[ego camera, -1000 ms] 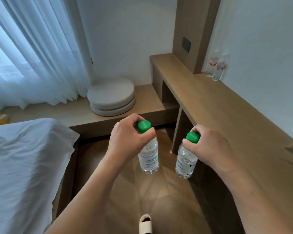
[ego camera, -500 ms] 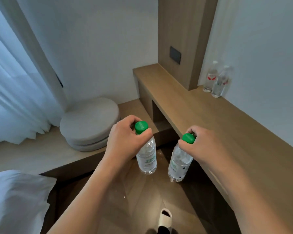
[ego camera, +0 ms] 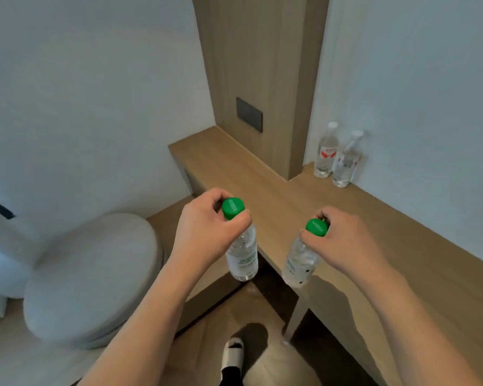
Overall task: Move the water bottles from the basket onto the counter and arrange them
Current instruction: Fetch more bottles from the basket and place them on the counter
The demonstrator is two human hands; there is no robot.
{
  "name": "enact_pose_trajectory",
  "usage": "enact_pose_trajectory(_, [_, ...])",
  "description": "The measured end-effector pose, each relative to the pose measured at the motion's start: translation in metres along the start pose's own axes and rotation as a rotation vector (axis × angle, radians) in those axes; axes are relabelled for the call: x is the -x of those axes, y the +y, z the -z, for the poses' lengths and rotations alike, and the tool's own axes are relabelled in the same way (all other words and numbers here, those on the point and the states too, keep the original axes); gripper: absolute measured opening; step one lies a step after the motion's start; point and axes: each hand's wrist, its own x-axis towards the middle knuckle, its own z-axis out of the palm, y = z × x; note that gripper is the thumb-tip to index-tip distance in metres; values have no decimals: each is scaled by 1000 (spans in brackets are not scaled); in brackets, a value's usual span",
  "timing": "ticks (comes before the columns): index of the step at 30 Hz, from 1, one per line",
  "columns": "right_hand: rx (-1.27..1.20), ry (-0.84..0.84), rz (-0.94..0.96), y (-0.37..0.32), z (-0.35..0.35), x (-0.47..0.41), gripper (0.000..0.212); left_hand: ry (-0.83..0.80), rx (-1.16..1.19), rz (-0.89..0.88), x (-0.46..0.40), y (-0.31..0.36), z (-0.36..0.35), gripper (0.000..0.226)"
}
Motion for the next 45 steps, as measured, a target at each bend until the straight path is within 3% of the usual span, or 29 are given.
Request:
enact_pose_trajectory(7, [48, 119, -221, -7, -9, -69, 22, -299, 7, -160, -120, -13, -20, 16])
enact_pose_trajectory(15, [-33, 311, -418, 29, 10, -102, 20, -507, 10, -273, -197, 0, -92, 16])
enact_pose_trajectory(22, [-60, 358, -493, 89, 32, -138, 19, -583, -75, -427, -237, 28, -170, 18])
enact_pose_trajectory(26, [-125, 469, -548, 132, 49, -165, 20, -636, -128, -519, -260, 51, -223, 18])
enact_pose_trajectory(33, [-155, 443, -654, 179, 73, -221, 19, -721, -196, -575, -297, 86, -308, 30])
enact_pose_trajectory(45, [-163, 415, -557, 224, 79, -299, 16, -704, -417, -677, -339, 112, -415, 33])
